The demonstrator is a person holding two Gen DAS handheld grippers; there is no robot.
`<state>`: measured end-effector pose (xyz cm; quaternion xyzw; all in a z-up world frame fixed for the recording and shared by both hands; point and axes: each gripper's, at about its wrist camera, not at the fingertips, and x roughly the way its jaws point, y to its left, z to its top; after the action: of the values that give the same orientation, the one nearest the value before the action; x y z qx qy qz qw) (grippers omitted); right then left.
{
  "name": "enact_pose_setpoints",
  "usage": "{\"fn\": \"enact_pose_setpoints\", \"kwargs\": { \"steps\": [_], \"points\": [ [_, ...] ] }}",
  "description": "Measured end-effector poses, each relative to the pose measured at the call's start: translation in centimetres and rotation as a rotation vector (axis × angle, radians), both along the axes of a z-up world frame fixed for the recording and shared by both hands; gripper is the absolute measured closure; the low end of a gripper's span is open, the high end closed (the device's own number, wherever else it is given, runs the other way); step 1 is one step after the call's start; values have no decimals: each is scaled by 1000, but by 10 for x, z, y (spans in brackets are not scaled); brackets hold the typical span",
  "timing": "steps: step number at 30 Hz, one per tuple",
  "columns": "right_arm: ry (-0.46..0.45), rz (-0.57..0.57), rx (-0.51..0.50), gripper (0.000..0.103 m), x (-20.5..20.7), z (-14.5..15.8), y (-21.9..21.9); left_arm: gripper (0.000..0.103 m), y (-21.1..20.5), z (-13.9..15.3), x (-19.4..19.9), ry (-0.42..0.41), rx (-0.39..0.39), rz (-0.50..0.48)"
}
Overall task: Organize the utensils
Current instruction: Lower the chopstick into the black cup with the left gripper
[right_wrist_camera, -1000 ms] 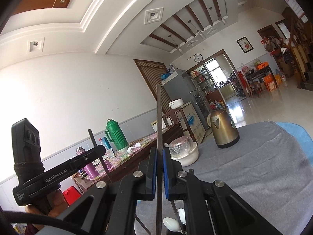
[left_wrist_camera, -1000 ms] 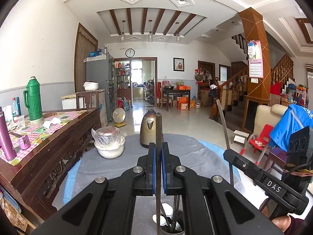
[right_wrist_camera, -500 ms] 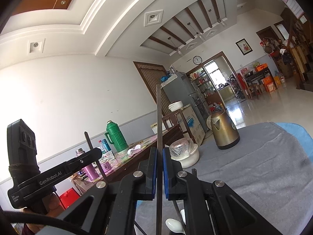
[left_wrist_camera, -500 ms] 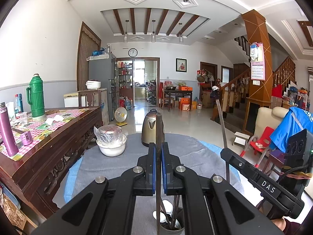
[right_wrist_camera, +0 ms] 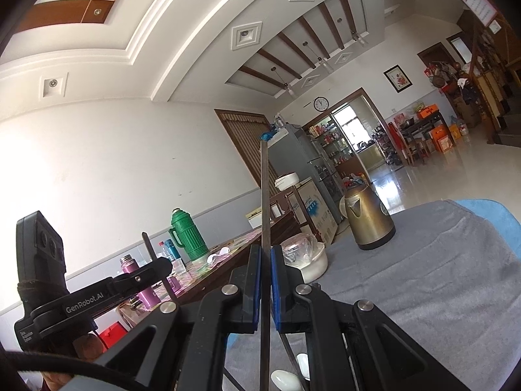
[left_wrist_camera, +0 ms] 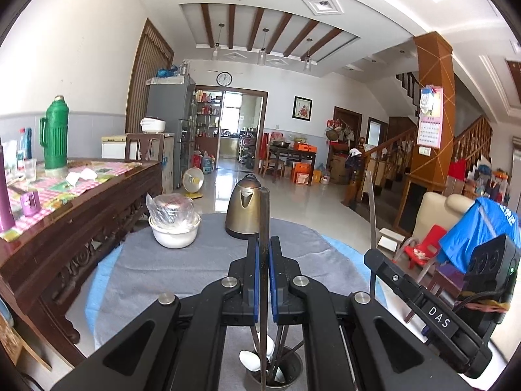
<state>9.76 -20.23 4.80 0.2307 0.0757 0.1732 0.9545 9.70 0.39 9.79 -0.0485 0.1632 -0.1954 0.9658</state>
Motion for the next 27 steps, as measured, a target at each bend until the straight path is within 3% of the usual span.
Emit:
{"fn": "enact_pose_setpoints", "kwargs": {
  "steps": [13, 27],
  "points": [
    [15, -45, -16, 97, 19, -16, 11, 97, 3, -9, 9, -5, -65, 36],
    [-87, -174, -132, 97, 20, -31, 36, 97, -3, -29, 22, 0, -80, 79]
  ]
}}
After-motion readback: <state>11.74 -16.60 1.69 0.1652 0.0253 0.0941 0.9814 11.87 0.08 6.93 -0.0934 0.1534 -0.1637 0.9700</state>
